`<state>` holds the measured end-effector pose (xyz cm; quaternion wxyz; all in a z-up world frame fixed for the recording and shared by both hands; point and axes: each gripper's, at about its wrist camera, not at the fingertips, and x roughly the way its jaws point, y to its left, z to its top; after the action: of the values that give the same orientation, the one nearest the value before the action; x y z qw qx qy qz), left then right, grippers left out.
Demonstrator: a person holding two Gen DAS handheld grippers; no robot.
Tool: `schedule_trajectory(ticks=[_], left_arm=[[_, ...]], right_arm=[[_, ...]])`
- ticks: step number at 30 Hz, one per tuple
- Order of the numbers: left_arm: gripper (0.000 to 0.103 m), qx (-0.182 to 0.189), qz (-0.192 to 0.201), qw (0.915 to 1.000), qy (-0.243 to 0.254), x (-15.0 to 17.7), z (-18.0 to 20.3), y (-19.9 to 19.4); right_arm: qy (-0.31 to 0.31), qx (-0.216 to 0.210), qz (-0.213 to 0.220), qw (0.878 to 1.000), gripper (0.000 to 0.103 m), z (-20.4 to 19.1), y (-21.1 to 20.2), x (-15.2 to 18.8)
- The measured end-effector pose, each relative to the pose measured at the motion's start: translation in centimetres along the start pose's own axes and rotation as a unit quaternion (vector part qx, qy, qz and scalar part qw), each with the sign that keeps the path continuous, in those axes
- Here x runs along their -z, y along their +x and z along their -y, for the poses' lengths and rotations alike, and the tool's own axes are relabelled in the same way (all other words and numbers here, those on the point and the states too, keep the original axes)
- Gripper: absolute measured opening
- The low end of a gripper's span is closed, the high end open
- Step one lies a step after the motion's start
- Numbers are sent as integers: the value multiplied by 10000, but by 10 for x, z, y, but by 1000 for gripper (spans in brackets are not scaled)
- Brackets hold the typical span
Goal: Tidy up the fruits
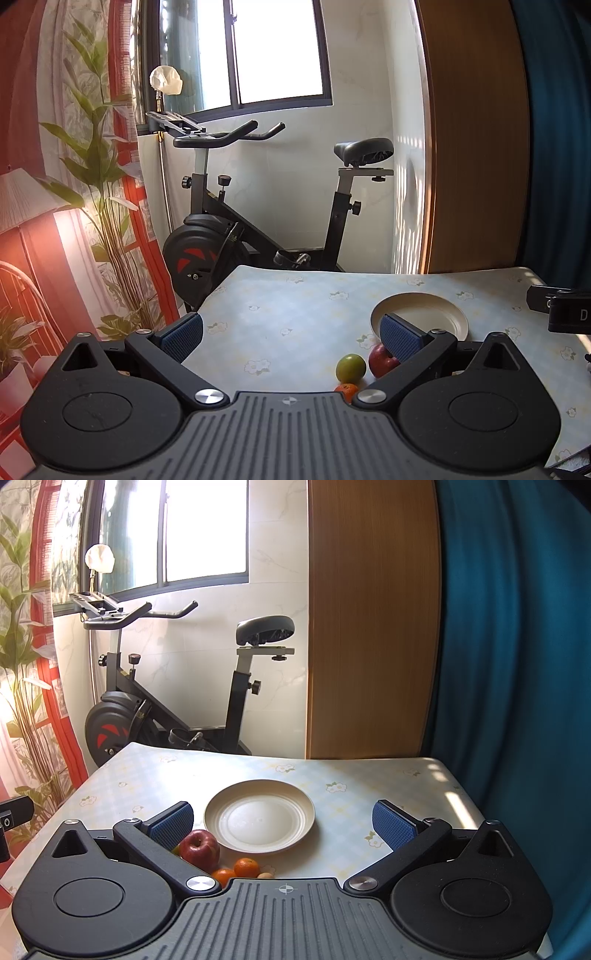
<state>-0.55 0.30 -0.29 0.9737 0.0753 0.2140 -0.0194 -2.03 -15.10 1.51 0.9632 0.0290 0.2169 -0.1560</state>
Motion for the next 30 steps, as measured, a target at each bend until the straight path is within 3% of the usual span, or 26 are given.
schedule_trajectory(ticks=[30], left_arm=[[103, -7, -28, 10000, 19, 1, 1, 1]], right_arm=[[3, -1, -18, 10000, 103, -1, 1, 2]])
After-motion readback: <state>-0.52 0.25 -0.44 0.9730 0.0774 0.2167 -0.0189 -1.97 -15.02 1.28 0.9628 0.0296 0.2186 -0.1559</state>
